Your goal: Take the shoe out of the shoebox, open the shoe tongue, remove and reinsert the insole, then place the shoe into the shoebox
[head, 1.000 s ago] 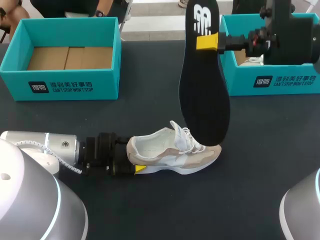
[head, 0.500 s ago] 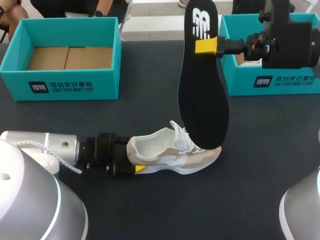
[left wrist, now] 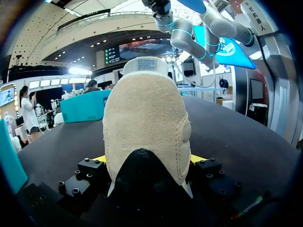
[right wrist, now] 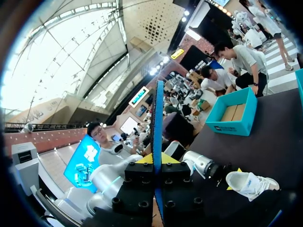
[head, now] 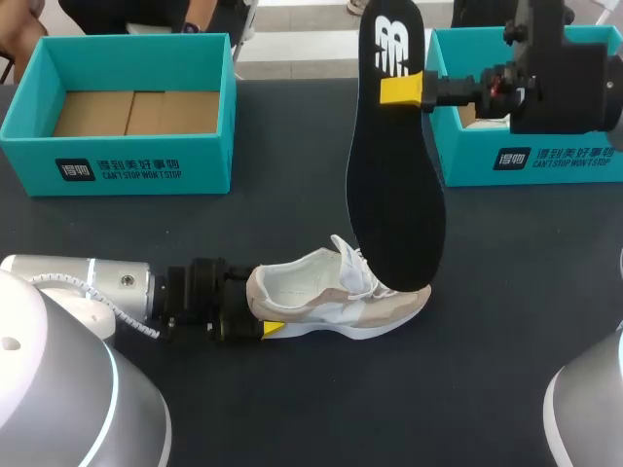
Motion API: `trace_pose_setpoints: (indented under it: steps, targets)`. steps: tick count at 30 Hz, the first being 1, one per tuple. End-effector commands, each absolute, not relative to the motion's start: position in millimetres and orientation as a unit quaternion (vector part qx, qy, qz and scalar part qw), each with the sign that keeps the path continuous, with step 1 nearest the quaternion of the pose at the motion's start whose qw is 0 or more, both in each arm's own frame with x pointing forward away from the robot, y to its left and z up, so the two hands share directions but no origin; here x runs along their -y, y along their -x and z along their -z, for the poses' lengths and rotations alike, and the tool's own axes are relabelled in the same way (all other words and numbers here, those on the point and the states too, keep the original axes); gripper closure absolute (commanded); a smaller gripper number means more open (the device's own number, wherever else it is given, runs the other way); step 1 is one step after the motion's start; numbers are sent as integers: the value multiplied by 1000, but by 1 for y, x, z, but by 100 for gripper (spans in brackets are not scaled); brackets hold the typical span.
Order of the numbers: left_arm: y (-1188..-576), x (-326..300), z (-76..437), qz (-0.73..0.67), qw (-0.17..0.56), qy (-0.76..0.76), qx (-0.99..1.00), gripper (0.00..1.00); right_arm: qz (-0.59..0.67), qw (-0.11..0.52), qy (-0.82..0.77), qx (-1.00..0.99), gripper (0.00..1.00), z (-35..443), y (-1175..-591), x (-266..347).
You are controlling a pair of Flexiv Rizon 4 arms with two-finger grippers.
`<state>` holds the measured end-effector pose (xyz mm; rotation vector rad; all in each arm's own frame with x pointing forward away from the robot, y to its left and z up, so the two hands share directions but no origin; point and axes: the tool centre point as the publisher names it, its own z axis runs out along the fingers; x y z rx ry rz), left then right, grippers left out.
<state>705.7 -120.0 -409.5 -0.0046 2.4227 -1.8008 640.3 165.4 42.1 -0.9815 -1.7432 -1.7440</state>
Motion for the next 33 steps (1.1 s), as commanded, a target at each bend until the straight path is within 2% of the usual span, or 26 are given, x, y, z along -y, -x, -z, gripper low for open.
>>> trace_pose_setpoints:
  steps: [1,2,3,4,14,22,33]
  targets:
    - [-705,122,409,594,62,2,-802,100,637,242,359,637,100,-42,-643,-169]
    - [-705,122,409,594,62,2,-802,96,637,242,359,637,100,-42,-643,-169]
    - [-704,122,409,593,63,1,-803,61,637,242,359,637,100,-42,-643,-169]
    - [-703,122,408,590,60,-3,-805,0,637,242,359,637,100,-42,-643,-169]
    - [-708,108,387,559,54,22,-827,0,637,242,359,637,100,-42,-643,-169]
    - [-711,105,364,458,-3,22,-889,0,637,242,359,637,100,-42,-643,-169]
    - [-711,105,364,458,-3,22,-889,0,637,242,359,637,100,-42,-643,-169]
